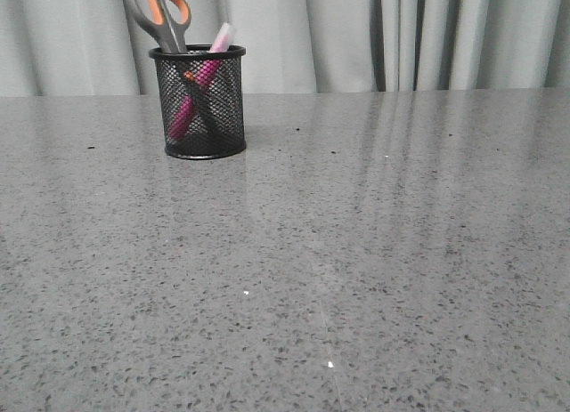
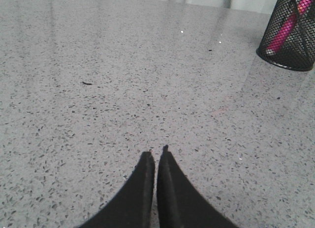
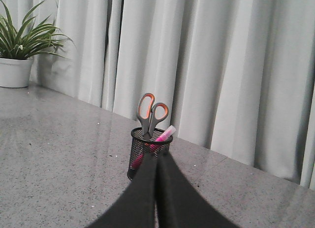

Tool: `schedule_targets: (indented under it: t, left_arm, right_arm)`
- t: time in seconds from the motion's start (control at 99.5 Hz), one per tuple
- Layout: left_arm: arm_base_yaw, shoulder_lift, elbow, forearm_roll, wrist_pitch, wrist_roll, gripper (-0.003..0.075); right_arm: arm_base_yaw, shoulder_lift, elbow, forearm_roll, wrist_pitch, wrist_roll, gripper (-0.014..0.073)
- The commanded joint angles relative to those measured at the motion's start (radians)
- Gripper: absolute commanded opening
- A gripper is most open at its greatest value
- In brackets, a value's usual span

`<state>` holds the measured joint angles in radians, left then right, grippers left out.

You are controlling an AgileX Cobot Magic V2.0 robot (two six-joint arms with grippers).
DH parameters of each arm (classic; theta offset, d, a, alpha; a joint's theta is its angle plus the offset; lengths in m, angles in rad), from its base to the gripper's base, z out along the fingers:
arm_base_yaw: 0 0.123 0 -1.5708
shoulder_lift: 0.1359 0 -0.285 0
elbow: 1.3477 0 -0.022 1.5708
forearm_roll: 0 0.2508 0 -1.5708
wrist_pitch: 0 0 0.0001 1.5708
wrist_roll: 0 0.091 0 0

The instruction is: Put pen and scissors into bin

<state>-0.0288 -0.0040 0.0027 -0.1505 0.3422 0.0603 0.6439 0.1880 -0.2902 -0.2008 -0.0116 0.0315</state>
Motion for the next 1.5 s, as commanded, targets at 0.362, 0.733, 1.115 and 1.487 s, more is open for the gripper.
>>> schedule_targets:
  t: [0.362,0.733,1.115,1.487]
  left_arm:
    - [-0.005,-0.031,0.042,-0.004,-0.035,-0.01,-0.0019]
    - [-0.005,-0.031,0.042,-0.004,-0.035,-0.01,-0.0019]
    - [-0.005,-0.031,0.042,-0.004,-0.035,-0.01,-0.0019]
    - [-0.005,-0.031,0.042,-0.004,-0.035,-0.01,-0.0019]
  right_arm:
    - [-0.004,0.009,-0.025,-0.01,-0.076,-0.004,-0.0069]
    - [-0.004,0.009,-0.024,-0.01,-0.076,-0.004,-0.0069]
    - [-0.023,0.009,0.095,0.008,-0.014,-0.004,-0.0069]
    - [-0.315,0.009,0.207,0.061,0.033,-0.004,-0.0069]
